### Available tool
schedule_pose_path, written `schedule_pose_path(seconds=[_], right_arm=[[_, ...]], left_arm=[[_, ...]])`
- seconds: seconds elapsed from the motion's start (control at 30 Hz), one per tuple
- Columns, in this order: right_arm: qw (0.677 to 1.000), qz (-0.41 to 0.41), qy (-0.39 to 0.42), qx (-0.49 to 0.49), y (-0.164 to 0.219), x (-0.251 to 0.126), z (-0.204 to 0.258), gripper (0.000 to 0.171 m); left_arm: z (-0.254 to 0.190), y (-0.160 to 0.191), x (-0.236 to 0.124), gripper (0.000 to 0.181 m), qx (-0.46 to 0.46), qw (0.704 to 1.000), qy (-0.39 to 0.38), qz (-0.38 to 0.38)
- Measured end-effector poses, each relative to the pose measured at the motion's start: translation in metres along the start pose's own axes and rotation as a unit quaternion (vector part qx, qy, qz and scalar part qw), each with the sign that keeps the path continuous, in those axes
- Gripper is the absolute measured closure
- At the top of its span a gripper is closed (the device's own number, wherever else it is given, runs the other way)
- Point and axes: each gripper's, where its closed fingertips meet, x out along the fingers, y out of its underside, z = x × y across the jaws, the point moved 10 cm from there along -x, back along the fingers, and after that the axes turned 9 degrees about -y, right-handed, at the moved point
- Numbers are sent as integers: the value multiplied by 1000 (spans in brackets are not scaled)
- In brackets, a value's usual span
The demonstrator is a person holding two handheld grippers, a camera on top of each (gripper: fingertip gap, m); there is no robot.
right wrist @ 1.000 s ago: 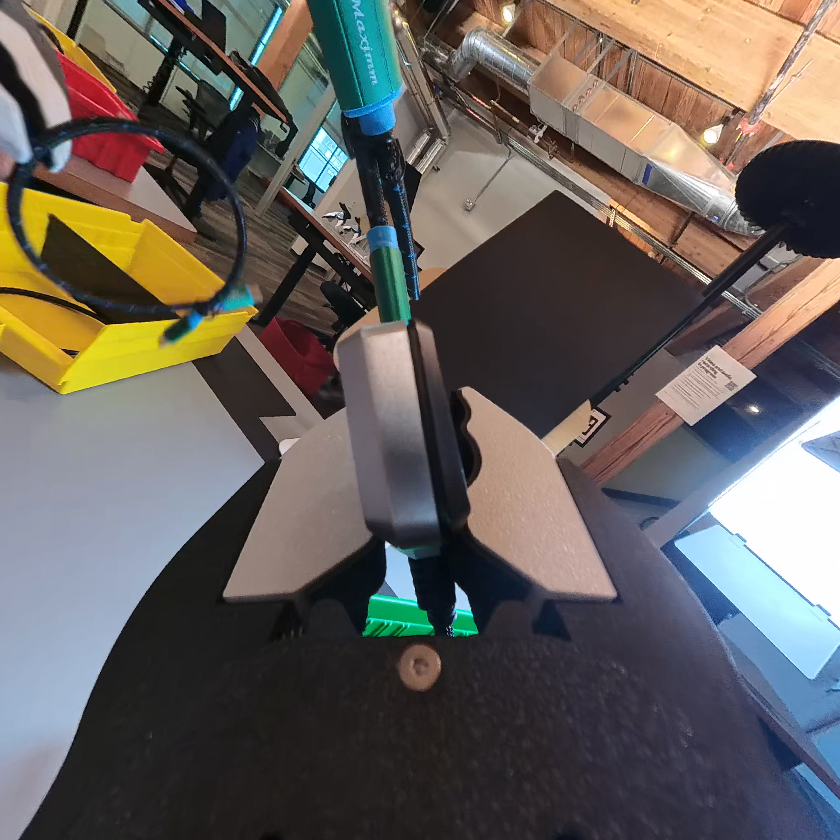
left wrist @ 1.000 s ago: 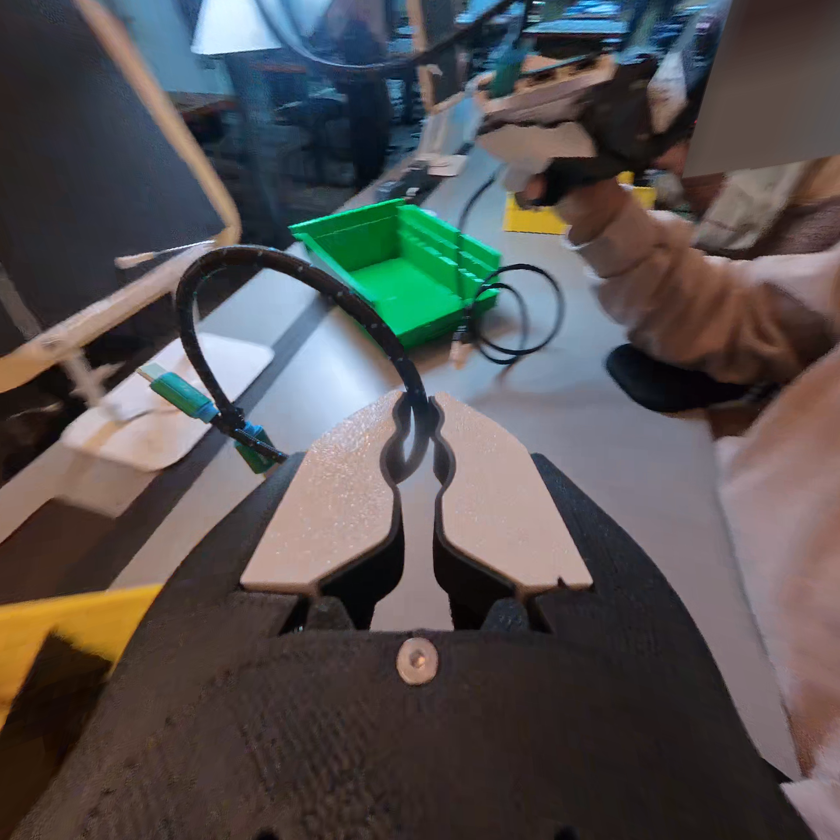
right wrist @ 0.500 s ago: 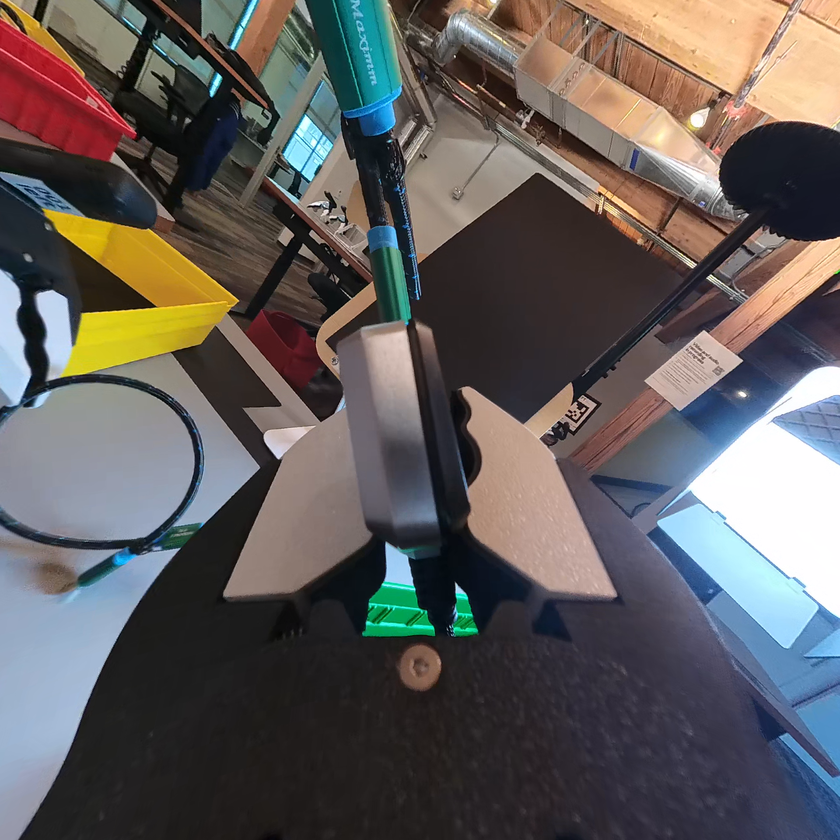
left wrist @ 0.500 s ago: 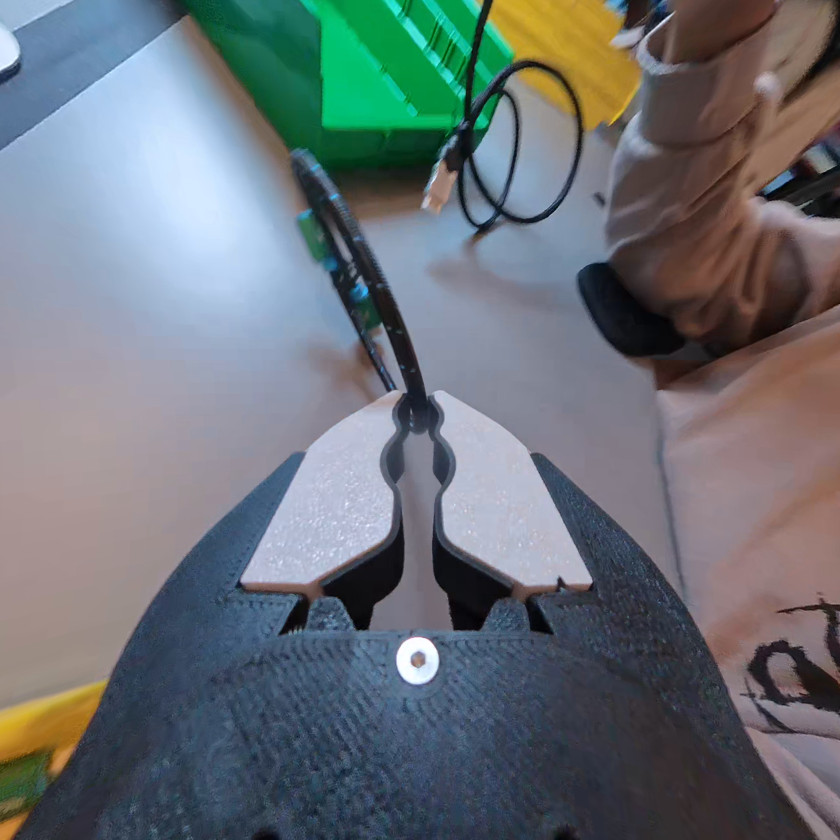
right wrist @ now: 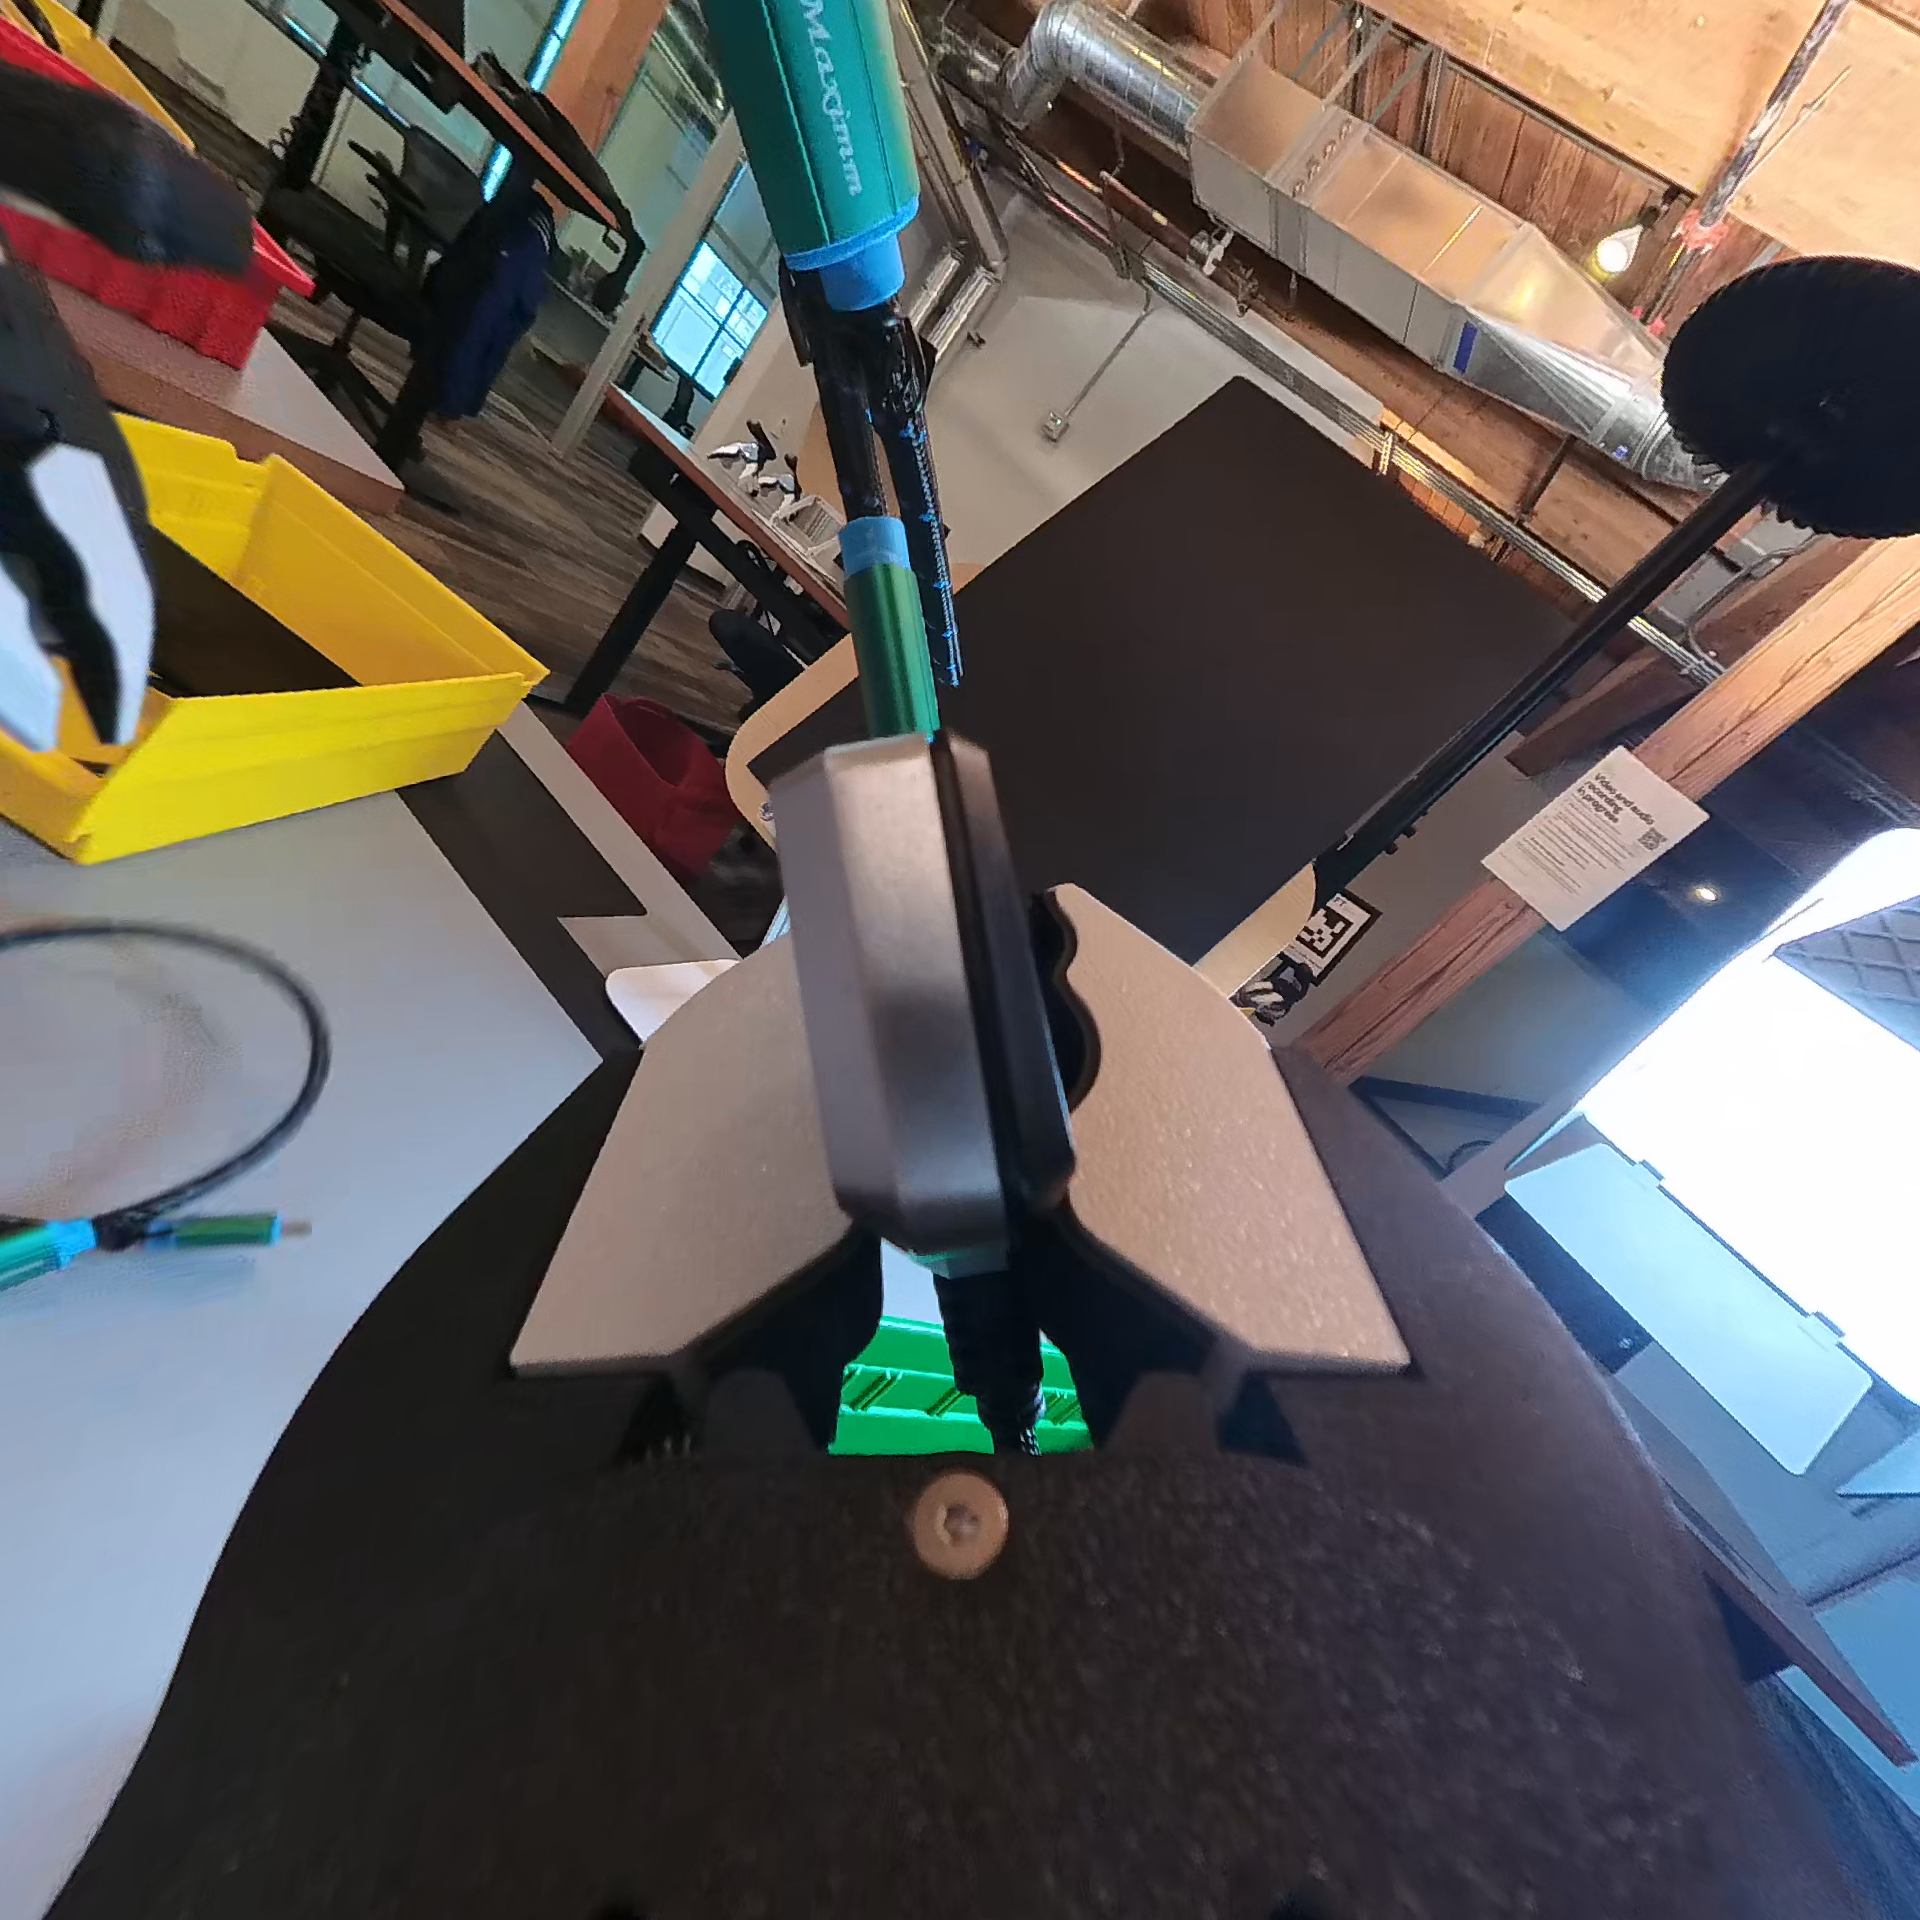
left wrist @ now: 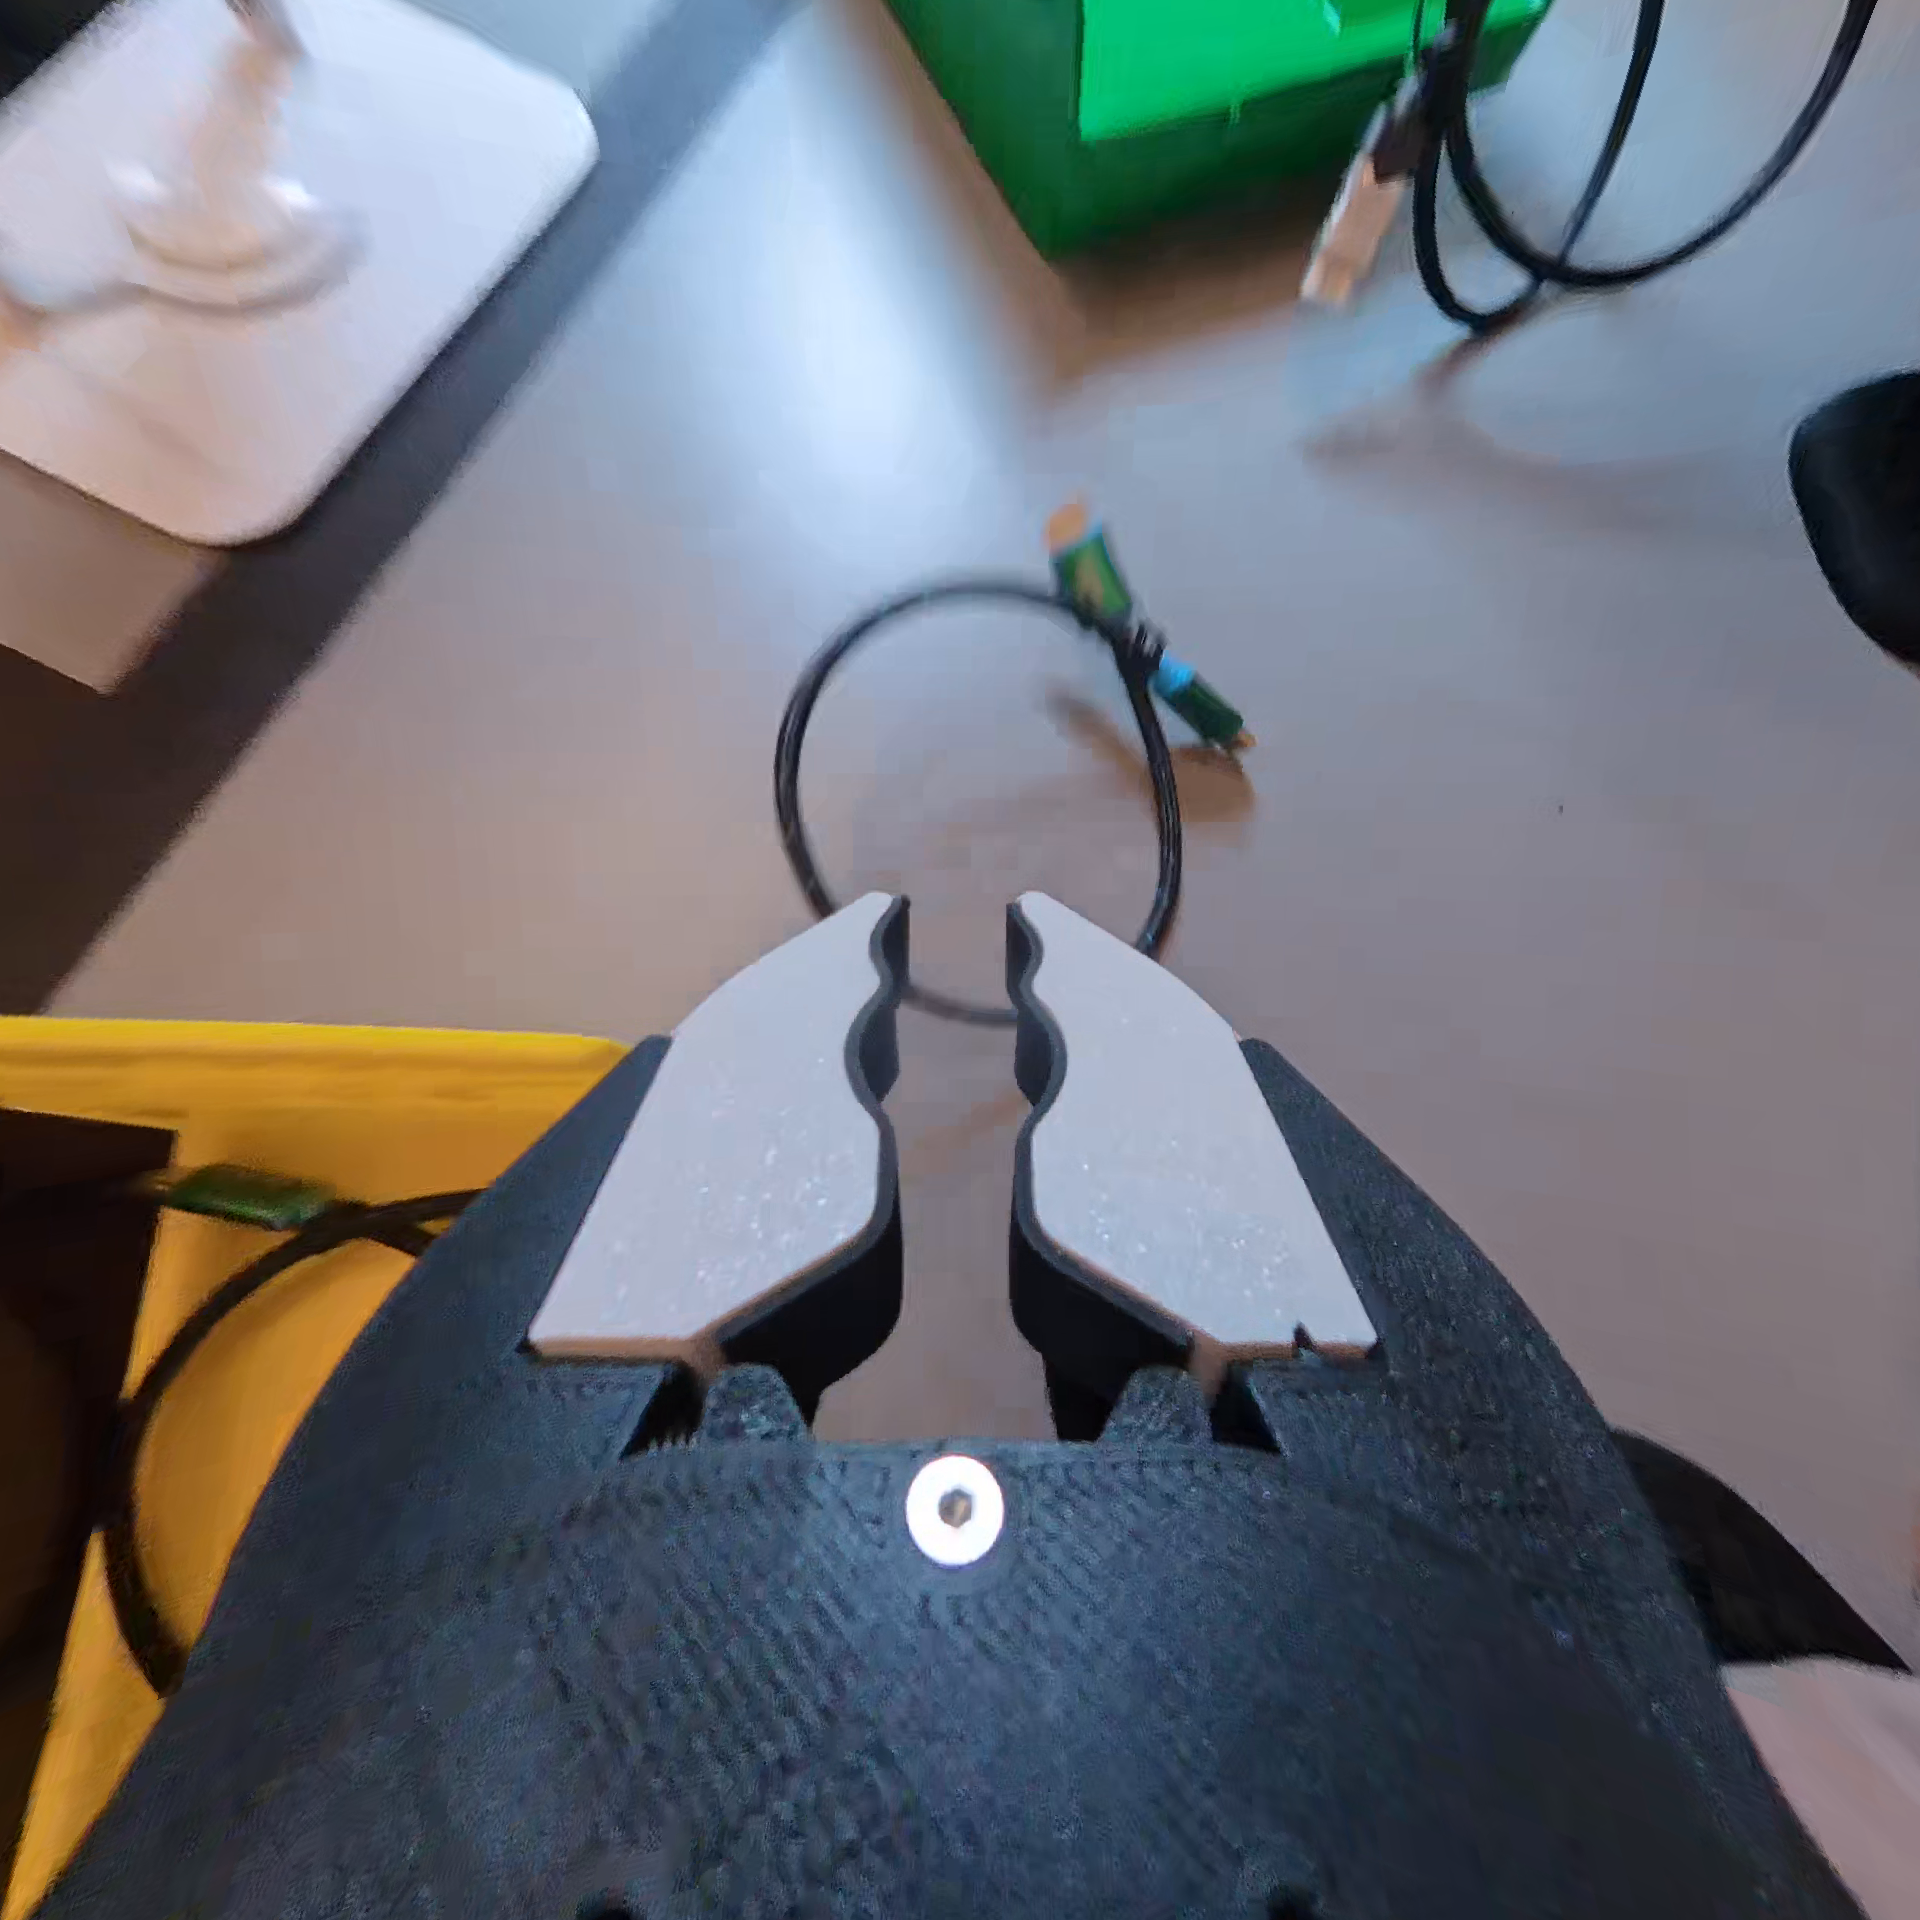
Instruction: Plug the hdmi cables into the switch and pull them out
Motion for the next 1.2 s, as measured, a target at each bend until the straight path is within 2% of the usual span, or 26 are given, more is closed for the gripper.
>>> schedule_pose_path(seconds=[0.1,0.27,0.4,0.43,0.47,0.67,0.77,0.83,0.97,1.03,1.1,1.17,1.2], right_arm=[[1000,4,-5,1,2,2,1,141],[1000,21,-9,-15,5,7,6,141],[999,34,-10,-34,5,8,8,142],[999,33,-12,-32,5,9,8,142],[999,33,-14,-28,6,9,8,142],[999,34,-19,-36,8,10,11,142],[998,40,-23,-47,10,12,13,142],[998,45,-25,-47,13,14,14,142],[997,50,-30,-46,15,16,15,142],[997,49,-32,-46,15,16,16,142],[997,45,-36,-46,15,16,16,142],[997,44,-41,-47,17,17,18,142],[997,47,-43,-50,18,18,19,142]], left_arm=[[-19,-19,3,164,30,999,-2,-35],[-64,-31,84,154,49,997,40,36],[-72,-27,136,134,-1,997,-32,74],[-72,-25,141,131,-1,995,-46,85],[-75,-22,145,135,7,995,-39,96],[-80,-14,130,168,95,981,-12,167],[-73,-13,116,169,114,980,-23,163],[-75,-13,113,162,140,979,-18,148],[-82,-8,123,153,205,964,-27,168],[-82,-10,130,148,197,970,-16,140],[-80,-10,136,158,188,975,-3,116],[-76,-9,137,159,175,979,11,107],[-73,-9,137,160,175,978,-7,111]])
